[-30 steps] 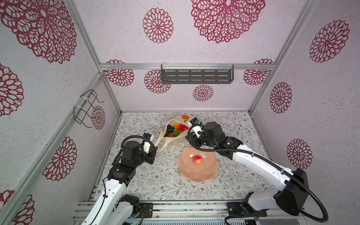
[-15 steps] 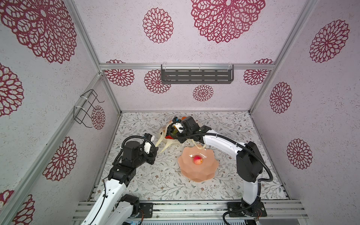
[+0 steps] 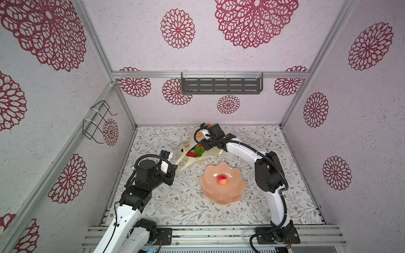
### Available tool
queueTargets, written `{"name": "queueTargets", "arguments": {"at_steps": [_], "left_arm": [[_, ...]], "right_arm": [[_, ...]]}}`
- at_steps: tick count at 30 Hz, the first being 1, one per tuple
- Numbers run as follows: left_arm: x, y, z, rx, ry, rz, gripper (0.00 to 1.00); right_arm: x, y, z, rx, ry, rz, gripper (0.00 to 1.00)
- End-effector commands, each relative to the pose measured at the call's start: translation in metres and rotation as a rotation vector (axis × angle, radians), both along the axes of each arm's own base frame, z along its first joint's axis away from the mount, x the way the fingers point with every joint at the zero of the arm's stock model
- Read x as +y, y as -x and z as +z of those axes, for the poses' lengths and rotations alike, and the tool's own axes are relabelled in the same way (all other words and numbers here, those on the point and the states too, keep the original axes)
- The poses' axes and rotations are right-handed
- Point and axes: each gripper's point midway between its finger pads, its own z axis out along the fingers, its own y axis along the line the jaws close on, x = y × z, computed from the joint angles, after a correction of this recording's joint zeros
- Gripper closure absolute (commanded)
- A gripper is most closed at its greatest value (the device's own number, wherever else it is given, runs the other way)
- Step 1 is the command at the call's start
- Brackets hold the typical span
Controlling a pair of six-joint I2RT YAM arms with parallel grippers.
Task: Take fruits out of the plastic bag
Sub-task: Adjust the plastic bag at the center of the board.
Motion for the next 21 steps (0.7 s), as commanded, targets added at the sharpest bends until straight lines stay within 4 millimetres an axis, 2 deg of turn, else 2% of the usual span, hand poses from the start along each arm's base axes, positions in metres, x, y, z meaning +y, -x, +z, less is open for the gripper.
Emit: {"name": "queueTargets", "arguments": {"at_steps": [1,6,14,17,21], "left_arm": [[-0.001,-0.001,0.013,-0.043,-0.004,-0.010,0.89],[0.001,-0.002,0.013,-0.043,-0.012,0.003,0.90],[0.011,-0.006,0.013,-0.057,-0.052,0.056,0.91],[0.019,-0.016,0.023,-0.104,-0.071,0.103,0.95],[0.028,-0.040,0.048,-0.124,-0.096,0.177,1.00]], "right_arm": [[-0.029,-0.031,0.035,-0.089,0.036,-0.118,0.45],[-0.058,-0.051,0.057,-0.151,0.074,-0.214,0.44],[-0.093,-0.062,0.089,-0.247,0.131,-0.336,0.40],[-0.107,-0.072,0.110,-0.286,0.125,-0.380,0.39],[-0.128,-0.087,0.139,-0.324,0.125,-0.437,0.39]]}}
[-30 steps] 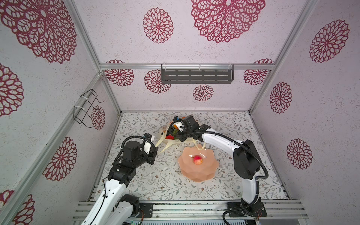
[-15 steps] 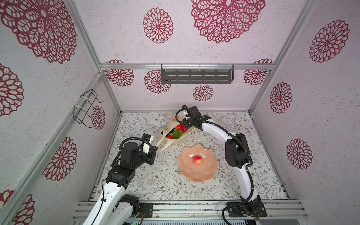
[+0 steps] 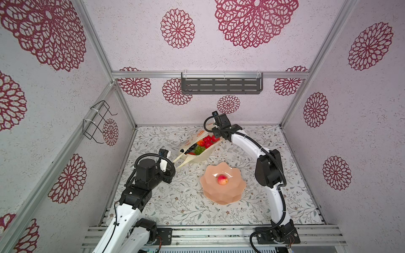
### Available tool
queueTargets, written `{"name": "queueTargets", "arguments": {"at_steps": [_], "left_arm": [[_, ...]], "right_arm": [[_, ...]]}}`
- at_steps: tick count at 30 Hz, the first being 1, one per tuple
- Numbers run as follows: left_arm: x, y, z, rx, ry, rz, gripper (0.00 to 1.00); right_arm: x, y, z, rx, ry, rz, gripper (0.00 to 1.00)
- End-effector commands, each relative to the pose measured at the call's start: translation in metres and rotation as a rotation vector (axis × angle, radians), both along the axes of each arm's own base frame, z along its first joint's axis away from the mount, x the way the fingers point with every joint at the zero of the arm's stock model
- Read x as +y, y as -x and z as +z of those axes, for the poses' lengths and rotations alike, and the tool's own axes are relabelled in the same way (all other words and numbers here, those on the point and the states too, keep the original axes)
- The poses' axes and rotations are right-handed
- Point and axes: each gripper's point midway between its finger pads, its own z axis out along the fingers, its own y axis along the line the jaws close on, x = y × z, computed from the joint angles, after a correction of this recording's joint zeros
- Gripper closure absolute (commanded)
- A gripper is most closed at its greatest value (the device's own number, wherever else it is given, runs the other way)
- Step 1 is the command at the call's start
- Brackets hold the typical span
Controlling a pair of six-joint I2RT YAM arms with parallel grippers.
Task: Take fruits out of the plastic bag
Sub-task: Adjust the plastic bag at the center of the board.
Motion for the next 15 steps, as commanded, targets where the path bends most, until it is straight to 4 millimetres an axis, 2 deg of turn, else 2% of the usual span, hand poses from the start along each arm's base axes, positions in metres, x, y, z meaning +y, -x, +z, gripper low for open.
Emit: {"name": "queueTargets", "arguments": {"at_steps": [1,5,9,12,15], "left_arm": [[0.013,-0.030,0.040,-0.088,-0.049,0.085,1.00],[0.022,-0.074,0.069,-0.102,-0.114,0.168,1.00],[0.026,-0.118,0.092,-0.100,-0.096,0.219,1.00],[0.022,-0.135,0.101,-0.121,-0.059,0.236,1.00],[0.015,-0.135,0.093,-0.129,-0.017,0.213,1.00]], "right_arm": [[-0.046,-0.021,0.079,-0.158,-0.008,-0.125,0.39],[-0.071,-0.031,0.109,-0.215,-0.028,-0.173,0.39],[-0.084,-0.031,0.127,-0.246,-0.055,-0.179,0.39],[-0.086,-0.022,0.116,-0.195,-0.046,-0.172,0.39],[-0.093,-0.002,0.081,-0.106,-0.034,-0.178,0.39]]}}
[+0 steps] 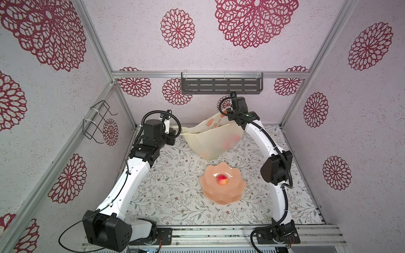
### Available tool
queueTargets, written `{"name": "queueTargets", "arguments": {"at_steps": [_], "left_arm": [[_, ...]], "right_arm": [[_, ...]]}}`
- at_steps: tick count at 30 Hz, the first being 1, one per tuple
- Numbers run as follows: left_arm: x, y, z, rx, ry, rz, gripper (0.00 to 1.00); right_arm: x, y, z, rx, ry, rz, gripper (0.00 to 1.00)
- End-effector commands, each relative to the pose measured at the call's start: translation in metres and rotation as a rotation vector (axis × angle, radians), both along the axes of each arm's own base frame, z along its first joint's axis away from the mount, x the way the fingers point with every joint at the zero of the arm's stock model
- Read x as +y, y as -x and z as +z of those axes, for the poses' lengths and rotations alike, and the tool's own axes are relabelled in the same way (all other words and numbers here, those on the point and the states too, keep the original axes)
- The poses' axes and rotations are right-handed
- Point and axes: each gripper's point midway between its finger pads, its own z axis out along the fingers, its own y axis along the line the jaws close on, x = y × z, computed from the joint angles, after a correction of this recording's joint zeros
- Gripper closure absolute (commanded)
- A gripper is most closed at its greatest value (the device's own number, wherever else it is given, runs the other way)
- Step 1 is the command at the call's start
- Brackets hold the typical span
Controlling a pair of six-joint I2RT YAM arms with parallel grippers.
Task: Take fruits out of the plastic bag
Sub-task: Adjust the plastic bag at the center of the board.
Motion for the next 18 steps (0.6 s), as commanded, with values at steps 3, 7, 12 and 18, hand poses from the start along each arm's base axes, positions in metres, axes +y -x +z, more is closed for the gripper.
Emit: {"name": "queueTargets", "arguments": {"at_steps": [3,7,12,18], "left_arm": [[-0.006,0.011,-0.005,-0.050,0.058,-0.022,1.00],[-0.039,0.042,-0.027,-0.021,0.060,-0.193,1.00],[-0.068,0.079,-0.036,-0.071,0.058,-0.364,1.00],[-0.090,0.102,-0.018,-0.121,0.106,-0.511,1.00]], "right_arm": [[-0.019,0.058,-0.021,0.054,-0.050,-0.014,0.39],[-0.020,0.099,-0.043,0.086,-0.144,0.031,0.37],[0.010,0.131,-0.049,0.168,-0.260,0.200,0.33],[0.069,0.163,-0.034,0.201,-0.357,0.454,0.30]]}}
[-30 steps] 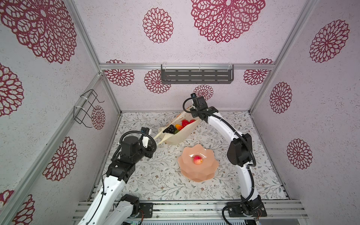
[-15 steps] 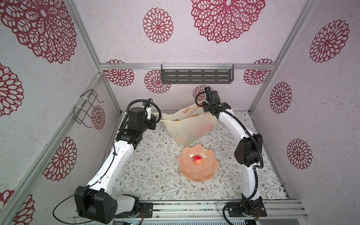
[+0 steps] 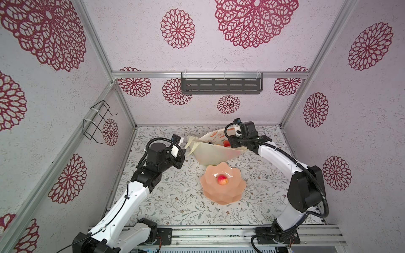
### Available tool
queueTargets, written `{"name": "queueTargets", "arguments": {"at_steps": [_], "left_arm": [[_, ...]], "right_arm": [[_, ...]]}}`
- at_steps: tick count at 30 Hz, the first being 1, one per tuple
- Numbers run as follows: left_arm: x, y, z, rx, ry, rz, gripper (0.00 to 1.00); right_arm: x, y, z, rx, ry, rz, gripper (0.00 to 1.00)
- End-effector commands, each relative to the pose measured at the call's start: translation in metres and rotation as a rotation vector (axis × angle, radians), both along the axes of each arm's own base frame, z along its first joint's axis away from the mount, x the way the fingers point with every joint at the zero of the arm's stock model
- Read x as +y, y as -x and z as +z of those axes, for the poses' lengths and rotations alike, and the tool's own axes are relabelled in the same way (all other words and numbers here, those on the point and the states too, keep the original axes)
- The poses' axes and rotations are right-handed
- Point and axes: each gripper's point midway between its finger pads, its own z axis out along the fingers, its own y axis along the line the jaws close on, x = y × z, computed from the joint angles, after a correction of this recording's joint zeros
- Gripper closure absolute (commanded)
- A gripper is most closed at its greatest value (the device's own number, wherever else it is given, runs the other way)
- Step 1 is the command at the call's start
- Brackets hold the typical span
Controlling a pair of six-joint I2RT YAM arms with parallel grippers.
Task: Take fruits out of the plastic bag
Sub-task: Adjust the plastic bag at the center of the board.
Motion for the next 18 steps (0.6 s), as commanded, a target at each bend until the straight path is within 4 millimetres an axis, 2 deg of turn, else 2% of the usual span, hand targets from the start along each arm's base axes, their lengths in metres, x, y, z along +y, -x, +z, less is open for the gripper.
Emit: {"name": "queueTargets", "arguments": {"at_steps": [1,7,10,14,18], "left_arm": [[-0.017,0.011,0.028,-0.088,0.055,-0.114,1.00],[-0.024,0.016,0.031,-0.073,0.079,-0.159,1.00],[-0.024,0.016,0.030,-0.067,0.076,-0.160,1.00],[-0.027,0.013,0.035,-0.079,0.085,-0.171,1.00],[-0.026,0.000,0.051,-0.108,0.083,-0.148,1.00]], "right_arm": [[0.048,0.021,0.027,-0.027,-0.124,0.172,0.30],[0.101,0.020,0.005,0.045,-0.104,0.333,0.32],[0.122,0.011,-0.007,0.061,-0.096,0.384,0.33],[0.134,-0.016,-0.023,0.074,-0.080,0.367,0.33],[0.140,-0.062,-0.015,-0.006,-0.031,0.282,0.33]]}}
